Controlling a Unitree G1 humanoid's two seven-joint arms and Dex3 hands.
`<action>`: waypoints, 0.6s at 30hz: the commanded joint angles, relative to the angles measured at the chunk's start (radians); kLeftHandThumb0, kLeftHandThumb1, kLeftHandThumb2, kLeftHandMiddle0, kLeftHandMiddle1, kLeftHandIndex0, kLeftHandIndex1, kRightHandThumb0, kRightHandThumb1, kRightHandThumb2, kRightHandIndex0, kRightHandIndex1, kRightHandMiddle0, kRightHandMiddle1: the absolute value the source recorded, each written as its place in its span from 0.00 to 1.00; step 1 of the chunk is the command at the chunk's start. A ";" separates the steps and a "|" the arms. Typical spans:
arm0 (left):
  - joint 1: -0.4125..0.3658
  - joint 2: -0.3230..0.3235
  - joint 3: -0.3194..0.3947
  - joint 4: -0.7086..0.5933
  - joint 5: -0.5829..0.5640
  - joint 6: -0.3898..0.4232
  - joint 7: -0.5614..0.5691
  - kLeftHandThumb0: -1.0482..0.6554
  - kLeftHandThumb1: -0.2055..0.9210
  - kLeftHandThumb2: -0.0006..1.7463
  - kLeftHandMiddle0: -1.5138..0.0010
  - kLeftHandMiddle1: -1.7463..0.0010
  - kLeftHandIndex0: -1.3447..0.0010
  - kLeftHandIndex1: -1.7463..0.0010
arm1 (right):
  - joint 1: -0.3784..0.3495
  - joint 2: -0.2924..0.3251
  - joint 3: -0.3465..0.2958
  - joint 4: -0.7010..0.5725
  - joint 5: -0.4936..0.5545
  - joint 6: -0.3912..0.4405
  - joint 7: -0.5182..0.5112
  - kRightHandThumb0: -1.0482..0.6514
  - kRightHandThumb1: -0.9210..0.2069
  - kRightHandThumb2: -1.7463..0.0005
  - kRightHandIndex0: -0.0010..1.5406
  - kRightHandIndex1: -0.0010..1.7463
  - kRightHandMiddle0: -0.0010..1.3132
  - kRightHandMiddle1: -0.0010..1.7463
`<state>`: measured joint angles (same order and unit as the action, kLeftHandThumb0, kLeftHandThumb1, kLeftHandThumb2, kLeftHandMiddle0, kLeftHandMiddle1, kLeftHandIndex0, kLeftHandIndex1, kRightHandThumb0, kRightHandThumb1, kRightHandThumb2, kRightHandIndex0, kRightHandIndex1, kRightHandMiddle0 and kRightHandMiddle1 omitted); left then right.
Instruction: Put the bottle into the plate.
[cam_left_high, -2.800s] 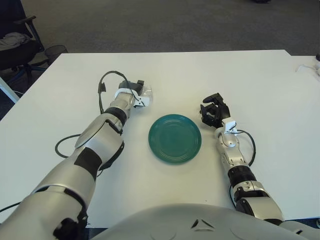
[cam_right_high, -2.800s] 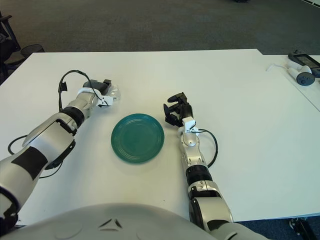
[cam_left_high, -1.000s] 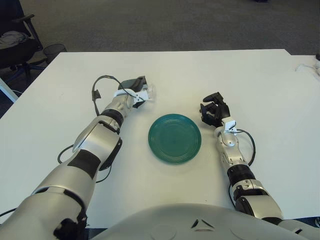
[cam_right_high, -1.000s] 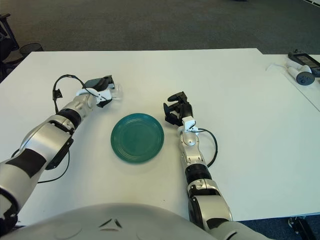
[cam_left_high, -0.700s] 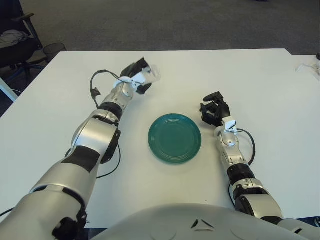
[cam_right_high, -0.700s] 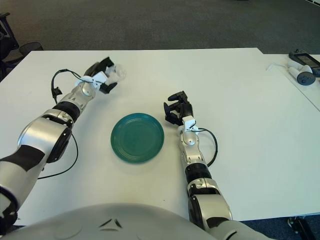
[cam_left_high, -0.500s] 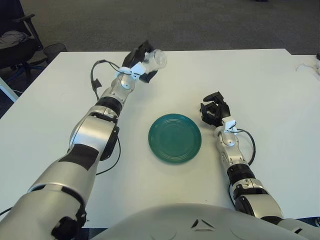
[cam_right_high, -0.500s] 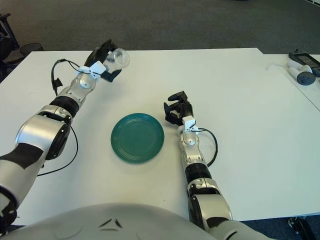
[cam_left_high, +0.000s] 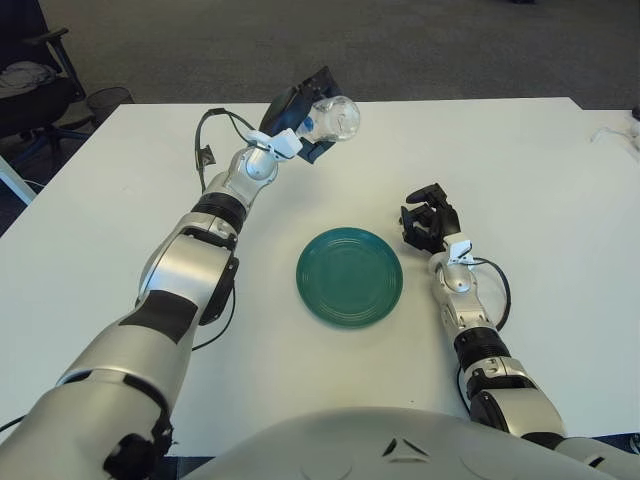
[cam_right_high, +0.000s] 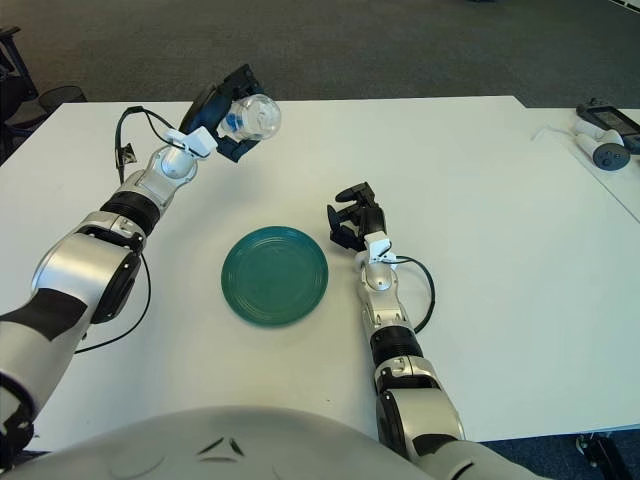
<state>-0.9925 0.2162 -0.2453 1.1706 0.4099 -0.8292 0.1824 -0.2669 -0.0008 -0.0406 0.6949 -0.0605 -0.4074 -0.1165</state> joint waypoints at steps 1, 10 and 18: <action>0.028 0.017 -0.023 -0.029 0.025 -0.058 -0.009 0.61 0.32 0.85 0.50 0.05 0.62 0.00 | 0.101 0.007 -0.009 0.143 0.011 0.141 0.005 0.61 0.28 0.50 0.34 0.85 0.23 0.96; 0.127 0.015 -0.051 -0.184 -0.056 -0.214 -0.181 0.61 0.32 0.85 0.49 0.05 0.62 0.00 | 0.103 0.004 -0.012 0.139 0.012 0.132 0.010 0.61 0.28 0.50 0.33 0.85 0.23 0.97; 0.250 0.015 -0.109 -0.340 -0.180 -0.228 -0.441 0.61 0.34 0.84 0.52 0.02 0.63 0.00 | 0.114 0.004 -0.005 0.106 0.007 0.147 0.010 0.61 0.28 0.50 0.32 0.86 0.22 0.97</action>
<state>-0.8036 0.2154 -0.3249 0.8909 0.2597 -1.0498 -0.1701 -0.2794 -0.0040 -0.0444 0.7101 -0.0598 -0.4073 -0.1138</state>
